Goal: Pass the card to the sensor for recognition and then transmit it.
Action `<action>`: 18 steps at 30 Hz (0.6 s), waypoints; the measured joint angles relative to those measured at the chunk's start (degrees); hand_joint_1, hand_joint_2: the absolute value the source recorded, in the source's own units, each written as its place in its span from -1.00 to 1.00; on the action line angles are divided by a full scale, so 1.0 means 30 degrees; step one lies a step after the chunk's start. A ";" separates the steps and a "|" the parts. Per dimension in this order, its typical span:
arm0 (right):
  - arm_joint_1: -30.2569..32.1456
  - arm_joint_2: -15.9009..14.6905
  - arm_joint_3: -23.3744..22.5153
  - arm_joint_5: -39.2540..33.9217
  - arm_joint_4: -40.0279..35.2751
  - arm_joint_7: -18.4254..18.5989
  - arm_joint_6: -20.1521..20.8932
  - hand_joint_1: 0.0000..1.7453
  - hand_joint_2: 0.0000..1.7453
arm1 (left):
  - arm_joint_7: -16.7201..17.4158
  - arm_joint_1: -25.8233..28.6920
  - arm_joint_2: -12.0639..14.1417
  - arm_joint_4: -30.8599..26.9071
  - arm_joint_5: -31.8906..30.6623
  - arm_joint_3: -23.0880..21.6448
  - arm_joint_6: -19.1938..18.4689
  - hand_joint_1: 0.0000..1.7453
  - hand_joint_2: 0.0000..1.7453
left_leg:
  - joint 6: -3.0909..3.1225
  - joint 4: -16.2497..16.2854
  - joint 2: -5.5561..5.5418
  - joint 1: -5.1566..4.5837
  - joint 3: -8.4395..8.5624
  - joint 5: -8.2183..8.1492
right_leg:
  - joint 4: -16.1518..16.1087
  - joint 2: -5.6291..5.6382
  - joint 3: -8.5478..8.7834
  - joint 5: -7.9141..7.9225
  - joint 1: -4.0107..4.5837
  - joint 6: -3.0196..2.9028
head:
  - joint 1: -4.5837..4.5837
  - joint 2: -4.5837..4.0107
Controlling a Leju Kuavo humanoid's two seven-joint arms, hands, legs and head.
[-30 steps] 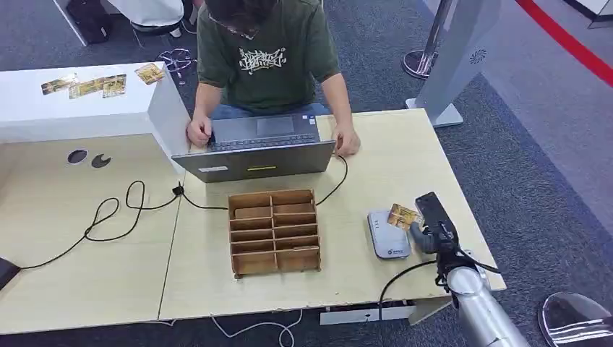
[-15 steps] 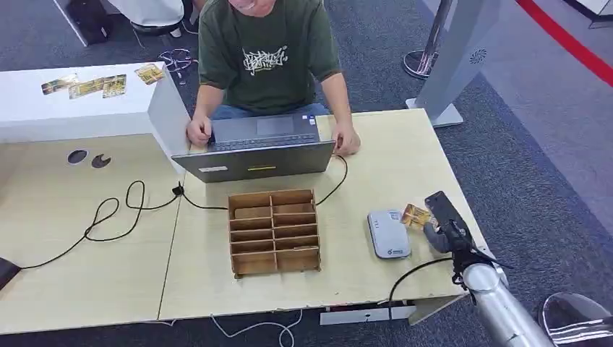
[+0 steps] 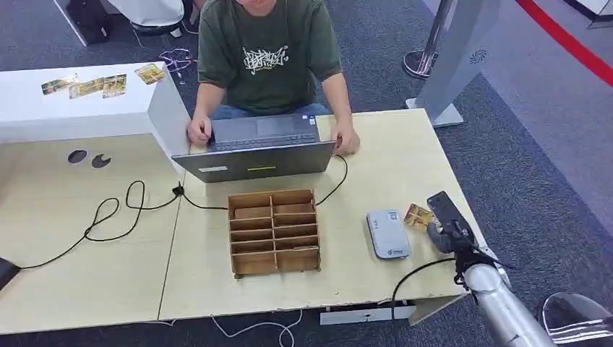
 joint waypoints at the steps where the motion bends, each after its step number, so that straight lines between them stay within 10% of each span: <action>1: 0.0116 0.0160 0.0000 0.0161 -0.0160 -0.0416 -0.0715 1.00 1.00 | -0.0014 0.0003 0.0000 0.0000 0.0000 0.0007 0.0007 -1.00 -1.00 | 0.0000 0.0000 0.0001 0.0002 -0.0002 0.0000 | 0.0001 0.0000 -0.0001 0.0000 0.0001 0.0000 | 0.0000 0.0007; 11: 0.1600 0.2792 -0.0853 0.1597 -0.3426 -0.3150 -0.5805 1.00 1.00 | -0.0233 -0.0001 -0.0044 0.0000 0.0000 0.0197 0.0102 -1.00 -1.00 | -0.0003 -0.0010 0.0003 0.0010 -0.0004 -0.0002 | 0.0010 0.0009 -0.0022 -0.0019 0.0008 -0.0019 | 0.0000 0.0007; 18: 0.2573 0.3549 -0.1348 0.2500 -0.5400 -0.3179 -0.5840 1.00 1.00 | -0.0350 0.0002 -0.0109 0.0000 -0.0022 0.0204 0.0146 -1.00 -1.00 | -0.0001 -0.0010 0.0004 0.0001 -0.0007 -0.0002 | 0.0002 0.0006 -0.0018 -0.0018 0.0005 -0.0016 | 0.0000 0.0007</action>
